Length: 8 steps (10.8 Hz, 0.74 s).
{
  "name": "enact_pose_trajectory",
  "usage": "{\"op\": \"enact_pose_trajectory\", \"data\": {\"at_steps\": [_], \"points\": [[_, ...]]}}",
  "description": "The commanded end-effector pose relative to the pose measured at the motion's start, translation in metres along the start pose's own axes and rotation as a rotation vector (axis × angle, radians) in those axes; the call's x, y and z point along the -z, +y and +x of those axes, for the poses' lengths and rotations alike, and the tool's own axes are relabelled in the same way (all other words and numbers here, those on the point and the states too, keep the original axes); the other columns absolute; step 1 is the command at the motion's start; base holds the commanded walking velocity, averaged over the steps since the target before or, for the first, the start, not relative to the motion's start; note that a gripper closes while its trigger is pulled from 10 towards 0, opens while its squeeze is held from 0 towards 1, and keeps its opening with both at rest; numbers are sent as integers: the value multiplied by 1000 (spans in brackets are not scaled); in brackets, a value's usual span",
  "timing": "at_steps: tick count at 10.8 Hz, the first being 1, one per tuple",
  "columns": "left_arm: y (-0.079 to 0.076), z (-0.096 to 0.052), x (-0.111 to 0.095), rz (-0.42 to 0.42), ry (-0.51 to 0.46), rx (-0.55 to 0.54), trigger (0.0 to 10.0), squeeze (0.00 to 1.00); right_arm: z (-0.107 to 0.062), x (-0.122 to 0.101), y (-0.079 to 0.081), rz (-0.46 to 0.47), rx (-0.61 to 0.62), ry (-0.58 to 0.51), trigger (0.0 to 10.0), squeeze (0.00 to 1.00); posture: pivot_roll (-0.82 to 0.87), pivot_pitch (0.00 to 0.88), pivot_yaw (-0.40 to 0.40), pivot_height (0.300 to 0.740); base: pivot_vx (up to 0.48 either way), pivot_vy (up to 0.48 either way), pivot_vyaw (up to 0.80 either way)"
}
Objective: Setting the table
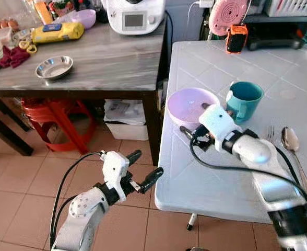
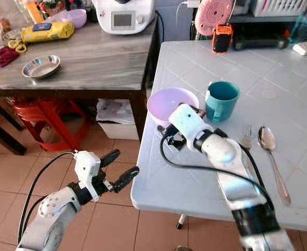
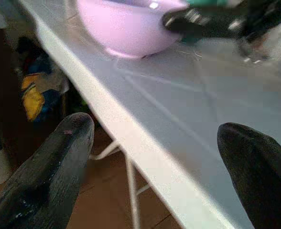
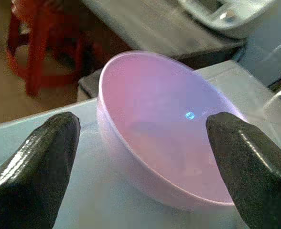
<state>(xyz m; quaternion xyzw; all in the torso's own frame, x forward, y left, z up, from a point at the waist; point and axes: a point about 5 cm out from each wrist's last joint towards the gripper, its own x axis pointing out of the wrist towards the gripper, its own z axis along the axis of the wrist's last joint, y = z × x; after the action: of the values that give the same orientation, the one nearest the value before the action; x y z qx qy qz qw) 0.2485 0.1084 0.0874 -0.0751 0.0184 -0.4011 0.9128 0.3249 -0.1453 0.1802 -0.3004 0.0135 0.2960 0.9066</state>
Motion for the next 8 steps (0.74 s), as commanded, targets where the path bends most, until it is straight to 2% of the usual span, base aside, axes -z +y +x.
{"op": "enact_pose_trajectory", "data": {"at_steps": [1,5,8], "points": [[0,-1,-4,8,-26,13,10000,0,3,-4,-2,-21,-27,-9,10000,0,-116,123,95,740,0,0,0],[1,8,-20,51,-122,-19,10000,0,15,4,-6,-10,-139,56,10000,0,-119,122,87,740,0,0,0],[-1,17,-31,56,-162,-31,10000,0,24,9,-15,-72,-177,106,10000,0,-119,115,86,740,0,0,0]]}}
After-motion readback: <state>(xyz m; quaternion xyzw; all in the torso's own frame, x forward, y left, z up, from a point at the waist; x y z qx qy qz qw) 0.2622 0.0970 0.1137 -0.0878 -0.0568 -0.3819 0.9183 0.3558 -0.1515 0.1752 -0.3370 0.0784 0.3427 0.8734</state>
